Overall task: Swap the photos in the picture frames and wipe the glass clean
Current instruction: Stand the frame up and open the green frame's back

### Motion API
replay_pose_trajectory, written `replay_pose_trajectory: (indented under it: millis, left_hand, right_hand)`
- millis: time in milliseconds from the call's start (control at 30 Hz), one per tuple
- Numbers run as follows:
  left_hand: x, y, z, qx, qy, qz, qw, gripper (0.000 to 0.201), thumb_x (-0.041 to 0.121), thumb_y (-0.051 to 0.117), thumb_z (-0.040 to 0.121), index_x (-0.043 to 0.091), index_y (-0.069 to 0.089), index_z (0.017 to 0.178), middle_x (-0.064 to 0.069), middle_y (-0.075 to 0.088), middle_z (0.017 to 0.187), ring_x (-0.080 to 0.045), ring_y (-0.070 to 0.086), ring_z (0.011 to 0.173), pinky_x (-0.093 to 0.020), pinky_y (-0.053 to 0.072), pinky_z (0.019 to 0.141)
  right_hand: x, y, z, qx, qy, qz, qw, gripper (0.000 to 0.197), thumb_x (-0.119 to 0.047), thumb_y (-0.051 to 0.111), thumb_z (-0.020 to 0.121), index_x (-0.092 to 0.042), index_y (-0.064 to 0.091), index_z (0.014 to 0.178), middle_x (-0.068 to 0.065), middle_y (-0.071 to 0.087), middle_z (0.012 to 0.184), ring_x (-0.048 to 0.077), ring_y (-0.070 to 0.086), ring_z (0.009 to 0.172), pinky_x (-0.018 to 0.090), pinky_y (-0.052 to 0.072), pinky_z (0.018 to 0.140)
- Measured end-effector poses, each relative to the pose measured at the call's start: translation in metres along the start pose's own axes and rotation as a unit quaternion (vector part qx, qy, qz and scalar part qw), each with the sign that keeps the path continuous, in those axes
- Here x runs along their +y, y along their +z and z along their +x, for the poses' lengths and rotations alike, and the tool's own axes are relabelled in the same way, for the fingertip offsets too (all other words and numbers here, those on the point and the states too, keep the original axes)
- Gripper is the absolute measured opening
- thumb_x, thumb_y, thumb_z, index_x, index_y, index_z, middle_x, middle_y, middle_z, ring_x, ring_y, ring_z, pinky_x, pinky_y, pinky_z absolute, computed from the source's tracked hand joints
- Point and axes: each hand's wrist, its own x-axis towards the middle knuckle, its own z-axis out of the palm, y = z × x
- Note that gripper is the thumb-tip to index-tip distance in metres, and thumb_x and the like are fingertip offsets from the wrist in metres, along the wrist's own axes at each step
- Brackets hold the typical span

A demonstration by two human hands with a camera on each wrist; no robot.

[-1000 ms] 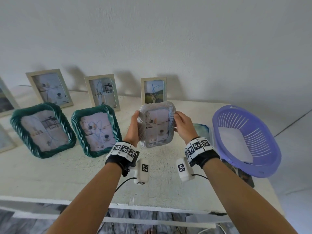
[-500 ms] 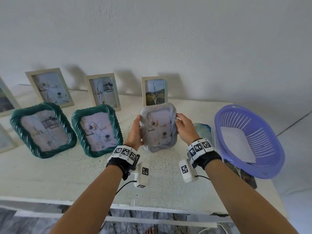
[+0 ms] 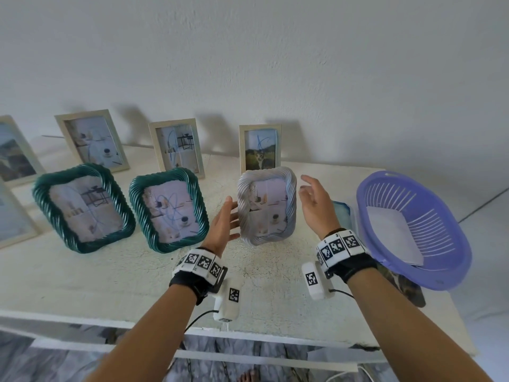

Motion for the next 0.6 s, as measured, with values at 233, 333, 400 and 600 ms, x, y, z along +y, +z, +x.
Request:
replay_pose_trajectory:
  millis: [233,333,400,600]
  left_hand:
    - [-0.022,-0.051,-0.053,0.141,0.214,0.123,0.959,0.016,0.027,0.052,0.101,0.027,0.066,0.108,0.004,0.070,0.105,-0.013,0.065,0.097,-0.029,0.053,0.080]
    - [-0.018,-0.080,-0.067,0.286,0.263,0.117,0.914,0.021,0.024,0.054,0.098,0.017,0.062,0.116,-0.004,0.062,0.114,-0.009,0.059,0.098,-0.021,0.051,0.078]
    - [-0.014,-0.096,-0.067,0.366,0.256,0.115,0.887,0.034,0.023,0.056,0.096,0.011,0.053,0.128,-0.007,0.050,0.124,-0.012,0.053,0.106,-0.021,0.049,0.079]
    - [-0.013,-0.128,-0.044,0.350,0.131,0.106,0.922,0.052,0.022,0.053,0.099,0.016,0.031,0.146,-0.015,0.044,0.144,-0.029,0.049,0.127,-0.041,0.042,0.104]
  right_hand:
    - [-0.055,0.028,-0.045,0.172,-0.258,-0.021,0.951,0.018,-0.009,0.049,0.094,-0.004,0.061,0.106,0.005,0.059,0.094,0.015,0.054,0.078,0.022,0.046,0.067]
    - [-0.080,0.056,-0.058,0.018,-0.300,0.034,0.953,0.017,-0.008,0.052,0.097,-0.003,0.063,0.109,0.003,0.065,0.093,-0.002,0.054,0.070,0.010,0.044,0.061]
    - [-0.088,0.079,-0.059,-0.094,-0.248,0.038,0.964,0.030,-0.018,0.048,0.099,-0.006,0.057,0.126,0.004,0.064,0.111,0.002,0.060,0.078,0.015,0.052,0.069]
    - [-0.101,0.130,-0.032,-0.279,-0.056,-0.085,0.955,0.064,-0.026,0.044,0.100,-0.011,0.014,0.155,0.011,0.027,0.158,0.028,0.048,0.130,0.044,0.038,0.110]
